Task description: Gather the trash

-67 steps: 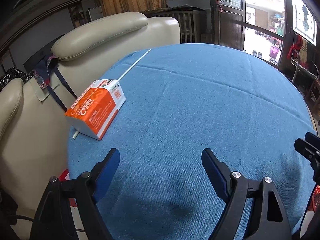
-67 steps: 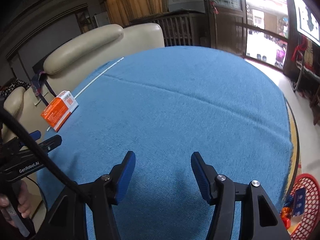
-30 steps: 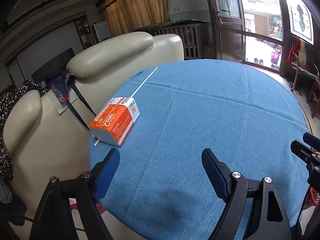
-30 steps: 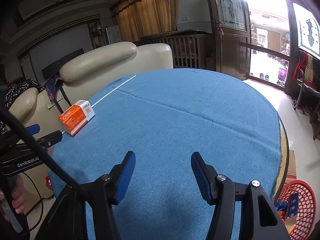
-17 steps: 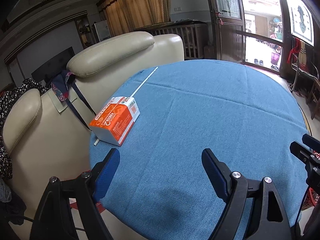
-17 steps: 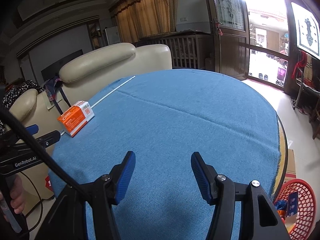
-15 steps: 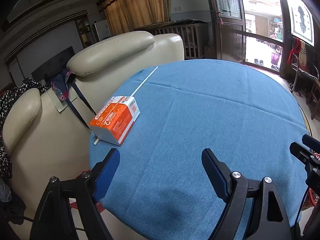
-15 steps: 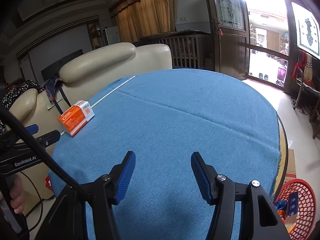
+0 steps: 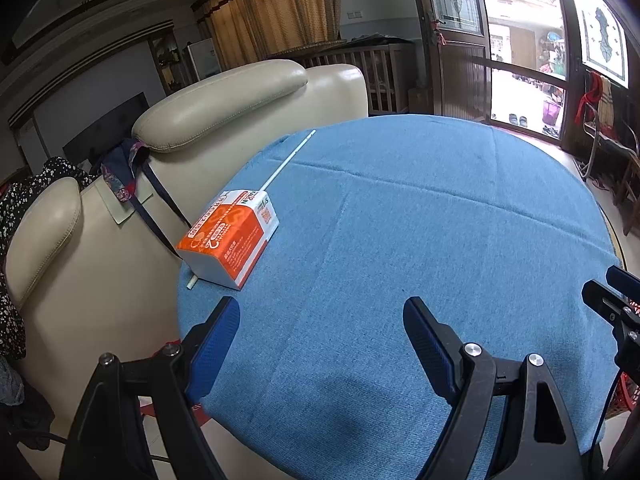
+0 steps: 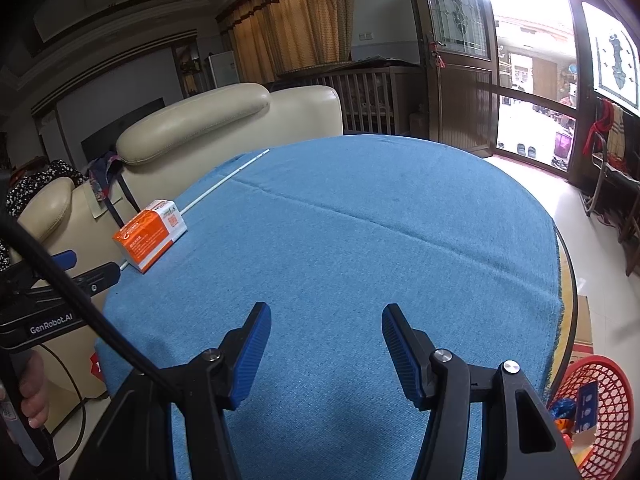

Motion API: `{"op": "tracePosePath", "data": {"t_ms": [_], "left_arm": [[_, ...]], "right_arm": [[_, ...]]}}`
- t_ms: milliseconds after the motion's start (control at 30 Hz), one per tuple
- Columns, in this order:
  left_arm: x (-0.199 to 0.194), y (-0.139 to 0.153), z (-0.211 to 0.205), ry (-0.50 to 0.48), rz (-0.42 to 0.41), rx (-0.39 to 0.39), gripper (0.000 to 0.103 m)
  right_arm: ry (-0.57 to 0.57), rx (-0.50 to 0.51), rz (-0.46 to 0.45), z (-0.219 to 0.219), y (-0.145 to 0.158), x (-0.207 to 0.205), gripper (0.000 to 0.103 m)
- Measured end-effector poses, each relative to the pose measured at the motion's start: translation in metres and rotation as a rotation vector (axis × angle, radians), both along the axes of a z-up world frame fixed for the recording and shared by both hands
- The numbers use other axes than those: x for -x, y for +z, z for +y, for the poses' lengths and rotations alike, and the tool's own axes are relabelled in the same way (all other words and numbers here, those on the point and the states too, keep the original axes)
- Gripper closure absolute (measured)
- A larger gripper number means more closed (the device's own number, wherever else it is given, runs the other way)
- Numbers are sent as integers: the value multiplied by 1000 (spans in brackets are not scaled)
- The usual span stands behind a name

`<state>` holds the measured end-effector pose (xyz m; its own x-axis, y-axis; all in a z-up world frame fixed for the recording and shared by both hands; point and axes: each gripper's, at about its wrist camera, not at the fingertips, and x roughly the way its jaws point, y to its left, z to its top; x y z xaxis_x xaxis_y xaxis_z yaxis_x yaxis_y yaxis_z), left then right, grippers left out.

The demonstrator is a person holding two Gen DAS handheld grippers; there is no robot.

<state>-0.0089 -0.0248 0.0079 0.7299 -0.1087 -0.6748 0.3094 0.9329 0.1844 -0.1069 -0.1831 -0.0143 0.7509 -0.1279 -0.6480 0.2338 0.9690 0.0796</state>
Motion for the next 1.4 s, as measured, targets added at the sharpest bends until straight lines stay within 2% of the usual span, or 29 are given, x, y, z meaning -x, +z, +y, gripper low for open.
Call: {"op": "tracePosePath", "data": {"t_ms": [1400], "left_arm": [[-10,-6,-8,-7,19,-19,19]], "right_arm": [[-25,-17,28,-11,-12,-7,41]]}}
